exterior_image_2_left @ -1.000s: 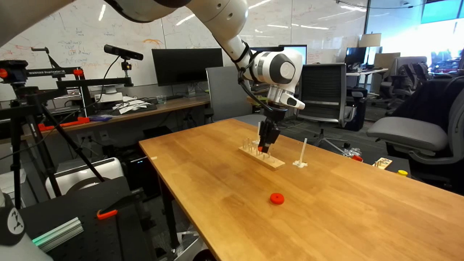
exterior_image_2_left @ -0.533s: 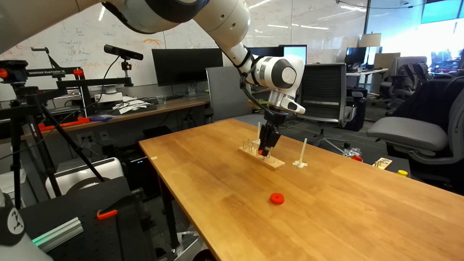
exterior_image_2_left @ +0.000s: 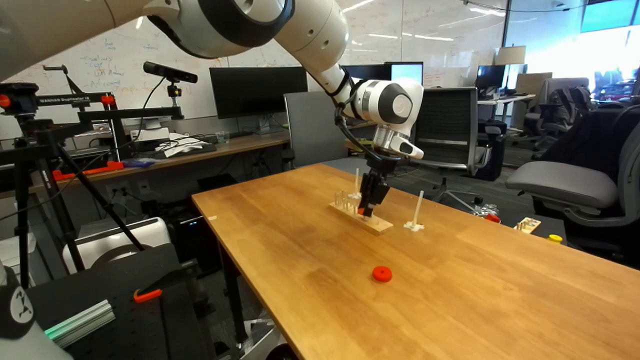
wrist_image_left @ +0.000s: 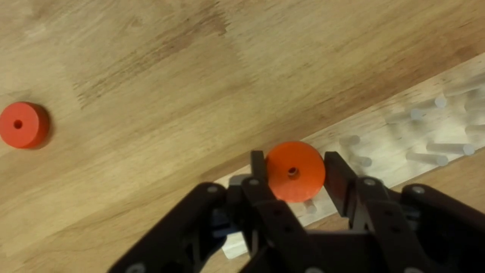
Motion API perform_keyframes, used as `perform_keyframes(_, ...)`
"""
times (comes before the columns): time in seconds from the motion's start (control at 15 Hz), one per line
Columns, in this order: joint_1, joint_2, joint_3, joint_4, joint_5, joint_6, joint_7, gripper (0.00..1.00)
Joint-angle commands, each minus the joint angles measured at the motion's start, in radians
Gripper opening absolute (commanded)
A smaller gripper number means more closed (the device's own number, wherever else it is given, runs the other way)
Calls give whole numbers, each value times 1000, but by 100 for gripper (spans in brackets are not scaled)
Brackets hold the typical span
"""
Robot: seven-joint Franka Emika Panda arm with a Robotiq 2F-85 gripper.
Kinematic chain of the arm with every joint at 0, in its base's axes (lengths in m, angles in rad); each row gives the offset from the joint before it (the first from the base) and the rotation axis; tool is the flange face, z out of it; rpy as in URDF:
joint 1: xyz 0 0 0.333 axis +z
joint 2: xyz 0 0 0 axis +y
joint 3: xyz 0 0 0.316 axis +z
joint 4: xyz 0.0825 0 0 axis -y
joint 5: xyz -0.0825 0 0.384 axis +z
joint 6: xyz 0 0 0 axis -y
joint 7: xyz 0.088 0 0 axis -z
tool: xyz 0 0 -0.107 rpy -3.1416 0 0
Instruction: Put the orange ring on the wooden platform
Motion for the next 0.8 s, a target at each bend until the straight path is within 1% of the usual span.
perform_keyframes(0.0, -1, 50, -7, 92, 9, -56, 18, 18)
perform_keyframes(0.2, -1, 66, -6, 113, 9, -68, 20, 18)
perform_keyframes(0.27, -2, 69, -4, 115, 12, -72, 21, 57)
perform_keyframes(0.33, -2, 69, -4, 118, 13, -78, 22, 68)
perform_keyframes(0.4, -1, 62, -5, 110, 11, -79, 24, 73)
perform_keyframes(0.6, -6, 4, 2, 37, 5, -42, 7, 98)
perform_keyframes(0.67, -5, -20, 0, 7, 1, -27, 2, 100)
perform_keyframes(0.73, -2, -37, -4, -10, -4, -21, 3, 100)
